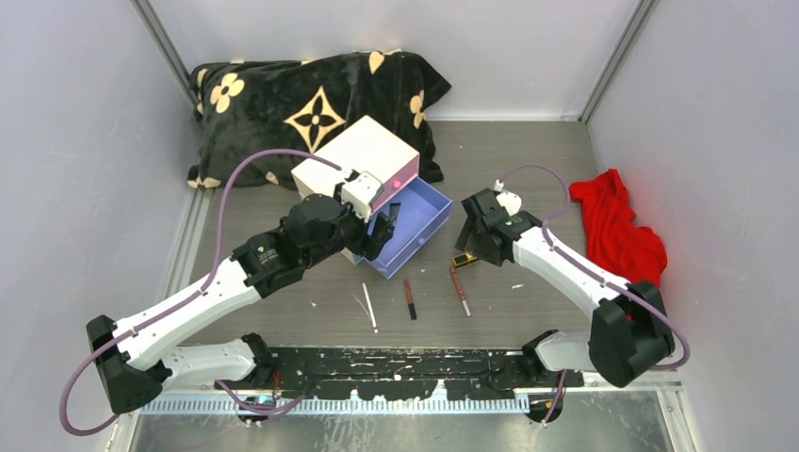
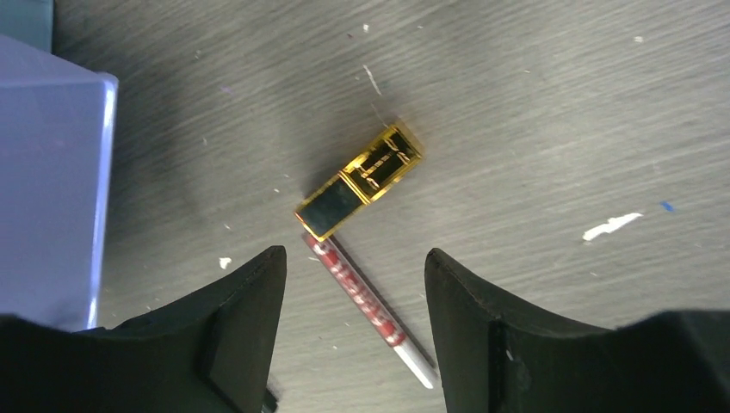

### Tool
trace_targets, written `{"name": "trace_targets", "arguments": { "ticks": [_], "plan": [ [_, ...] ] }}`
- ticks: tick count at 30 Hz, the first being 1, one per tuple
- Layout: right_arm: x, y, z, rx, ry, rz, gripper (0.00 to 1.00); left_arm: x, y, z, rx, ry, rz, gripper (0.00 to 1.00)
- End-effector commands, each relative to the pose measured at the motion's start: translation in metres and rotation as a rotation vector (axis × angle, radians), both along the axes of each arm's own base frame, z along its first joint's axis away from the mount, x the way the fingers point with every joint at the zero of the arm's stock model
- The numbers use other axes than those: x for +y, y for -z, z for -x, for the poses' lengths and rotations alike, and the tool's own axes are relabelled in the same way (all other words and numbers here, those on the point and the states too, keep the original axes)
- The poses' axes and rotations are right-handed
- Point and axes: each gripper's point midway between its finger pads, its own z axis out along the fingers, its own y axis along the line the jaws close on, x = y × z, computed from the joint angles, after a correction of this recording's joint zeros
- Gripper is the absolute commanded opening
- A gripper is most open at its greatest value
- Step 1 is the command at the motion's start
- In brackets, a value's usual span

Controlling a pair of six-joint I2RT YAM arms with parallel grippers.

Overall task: Organize the makeup
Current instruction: Pick up the lipstick at the center of the board.

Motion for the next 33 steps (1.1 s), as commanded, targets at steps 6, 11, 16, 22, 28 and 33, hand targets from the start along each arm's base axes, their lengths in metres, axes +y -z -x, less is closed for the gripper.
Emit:
{"name": "trace_targets", "arguments": {
  "ticks": [6,11,16,22,28,33],
  "plan": [
    [0.032,0.011,-0.038,-0.063,0.138,-0.164,0.64,-0.008,-0.014,0.006,-0.029,0.058,0.04,0.69],
    [0.021,0.014,-0.041,-0.083,0.185,-0.121,0.64,-0.008,-0.013,0.008,-0.026,0.069,0.037,0.69],
    [0.018,0.025,-0.035,-0.045,0.201,-0.103,0.64,-0.007,-0.013,0.01,-0.026,0.076,0.035,0.69],
    [0.01,0.04,-0.024,-0.012,0.229,-0.088,0.64,-0.009,-0.012,0.01,-0.021,0.081,0.036,0.69],
    [0.01,0.051,-0.027,0.01,0.226,-0.071,0.64,-0.01,-0.011,0.01,-0.014,0.083,0.033,0.69],
    [0.007,0.059,-0.029,0.024,0.23,-0.059,0.61,-0.007,-0.011,0.011,-0.016,0.077,0.034,0.69]
  ]
}}
